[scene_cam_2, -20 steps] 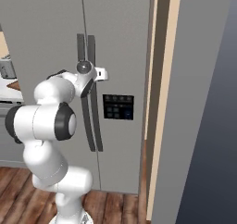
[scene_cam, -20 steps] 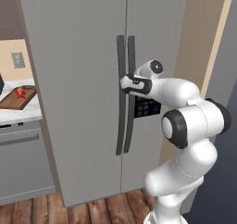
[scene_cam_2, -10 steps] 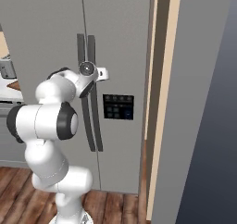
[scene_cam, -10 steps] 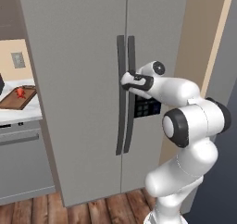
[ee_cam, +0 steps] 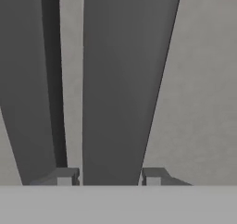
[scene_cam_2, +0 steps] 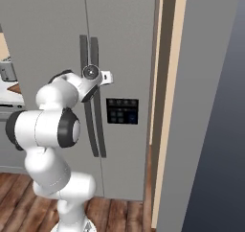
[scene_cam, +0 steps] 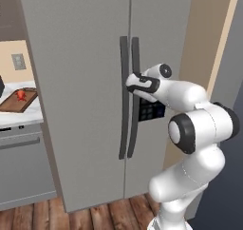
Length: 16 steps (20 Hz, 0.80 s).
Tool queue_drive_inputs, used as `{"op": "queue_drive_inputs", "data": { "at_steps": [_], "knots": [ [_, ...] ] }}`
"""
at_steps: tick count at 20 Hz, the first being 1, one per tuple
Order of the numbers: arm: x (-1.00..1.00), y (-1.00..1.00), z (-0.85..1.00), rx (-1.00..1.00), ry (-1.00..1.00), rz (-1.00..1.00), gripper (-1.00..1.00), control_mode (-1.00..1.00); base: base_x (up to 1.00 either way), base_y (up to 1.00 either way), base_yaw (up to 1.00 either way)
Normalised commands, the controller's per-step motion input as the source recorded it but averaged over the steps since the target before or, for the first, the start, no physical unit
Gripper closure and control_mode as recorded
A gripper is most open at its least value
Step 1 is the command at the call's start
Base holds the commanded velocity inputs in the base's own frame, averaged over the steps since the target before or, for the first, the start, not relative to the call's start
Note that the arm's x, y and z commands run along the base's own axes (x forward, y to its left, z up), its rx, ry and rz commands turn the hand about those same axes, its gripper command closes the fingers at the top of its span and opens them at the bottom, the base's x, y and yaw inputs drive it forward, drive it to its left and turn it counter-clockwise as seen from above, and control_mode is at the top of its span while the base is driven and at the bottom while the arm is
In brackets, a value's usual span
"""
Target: Retrieve a lemon from the fridge and place it on the cutting board with the fish.
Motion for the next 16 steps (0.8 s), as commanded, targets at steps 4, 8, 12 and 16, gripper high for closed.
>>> {"op": "queue_drive_inputs", "data": {
  "at_steps": [4,8,12,16],
  "knots": [
    [-0.52,-0.2,0.33,0.0,0.0,-0.07,1.0,-1.0,0.0,0.0,0.0],
    [-0.72,-0.37,0.39,0.0,0.03,-0.04,1.0,-1.0,0.0,0.0,0.0],
    [-0.74,-0.51,0.51,0.0,0.07,-0.03,1.0,-1.0,0.0,0.0,0.0],
    [-0.72,-0.64,0.55,0.0,0.1,-0.03,1.0,-1.0,0.0,0.0,0.0]
  ]
}}
